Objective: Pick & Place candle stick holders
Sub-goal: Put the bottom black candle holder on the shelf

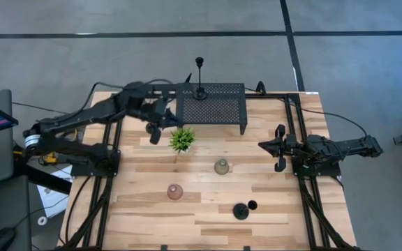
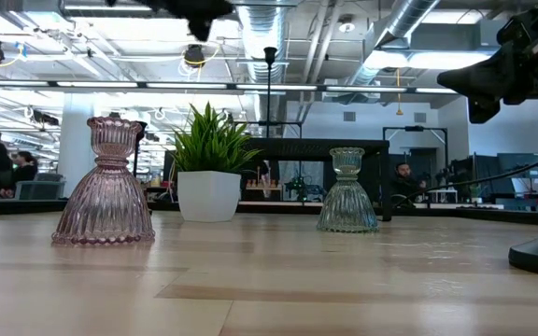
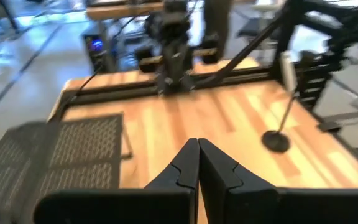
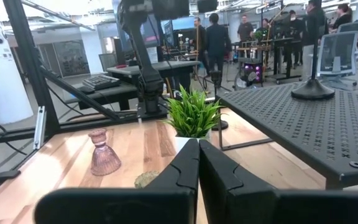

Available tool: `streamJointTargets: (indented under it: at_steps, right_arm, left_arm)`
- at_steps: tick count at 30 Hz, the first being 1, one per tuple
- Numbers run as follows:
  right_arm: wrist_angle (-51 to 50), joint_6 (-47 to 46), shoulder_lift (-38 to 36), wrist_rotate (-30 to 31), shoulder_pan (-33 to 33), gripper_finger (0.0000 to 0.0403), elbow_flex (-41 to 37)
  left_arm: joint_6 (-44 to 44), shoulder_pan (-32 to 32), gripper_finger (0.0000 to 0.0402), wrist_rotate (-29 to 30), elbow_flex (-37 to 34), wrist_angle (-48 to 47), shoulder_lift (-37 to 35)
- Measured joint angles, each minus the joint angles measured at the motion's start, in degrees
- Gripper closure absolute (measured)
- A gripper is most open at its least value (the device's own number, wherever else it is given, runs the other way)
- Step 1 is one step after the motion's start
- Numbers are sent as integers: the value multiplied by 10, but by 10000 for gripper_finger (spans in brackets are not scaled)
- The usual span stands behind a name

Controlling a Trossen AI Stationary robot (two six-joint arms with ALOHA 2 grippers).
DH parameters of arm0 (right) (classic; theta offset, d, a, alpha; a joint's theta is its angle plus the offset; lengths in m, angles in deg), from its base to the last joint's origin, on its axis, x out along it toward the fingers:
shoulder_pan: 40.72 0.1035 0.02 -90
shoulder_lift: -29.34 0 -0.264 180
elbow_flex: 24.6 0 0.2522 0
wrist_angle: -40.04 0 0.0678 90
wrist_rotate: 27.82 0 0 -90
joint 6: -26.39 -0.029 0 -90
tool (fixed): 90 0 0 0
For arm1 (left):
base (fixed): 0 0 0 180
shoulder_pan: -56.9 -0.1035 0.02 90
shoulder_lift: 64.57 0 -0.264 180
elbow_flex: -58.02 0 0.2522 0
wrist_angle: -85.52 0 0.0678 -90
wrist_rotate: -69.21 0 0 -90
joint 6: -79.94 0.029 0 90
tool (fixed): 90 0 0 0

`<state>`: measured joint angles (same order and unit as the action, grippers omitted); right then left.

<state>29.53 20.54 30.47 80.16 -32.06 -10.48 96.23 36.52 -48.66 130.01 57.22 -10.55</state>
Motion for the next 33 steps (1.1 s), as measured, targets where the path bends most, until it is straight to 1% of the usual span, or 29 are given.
streamJointTargets:
  at_steps: [2, 5, 10, 15, 20, 26, 27, 29, 33]
  right_arm:
    - [0, -2, 0, 0, 0, 403, 0]
    - [0, -2, 0, -1, 0, 403, 0]
    - [0, -2, 0, -1, 0, 403, 0]
    - [0, 3, 0, -1, -1, 403, 0]
    - [0, 4, 0, 0, -1, 403, 0]
    - [0, 4, 0, 0, -2, 403, 0]
    - [0, 4, 0, -6, -2, 403, 0]
    - [-5, 22, 0, -45, -2, 403, 0]
    - [-20, 59, 0, -165, -1, 403, 0]
  left_arm:
    - [-10, 10, 399, 19, -49, 25, -37]
    - [-30, 23, 399, 37, -126, 86, -91]
    - [-41, 37, 399, 40, -239, 159, -177]
    - [-71, 44, 398, 41, -323, 192, -241]
    - [-106, 44, 398, 42, -380, 222, -271]
    - [-130, 44, 399, 43, -432, 290, -266]
    - [-137, 46, 399, 43, -442, 305, -266]
    - [-146, 52, 399, 43, -457, 329, -266]
    - [-149, 72, 398, 43, -476, 361, -266]
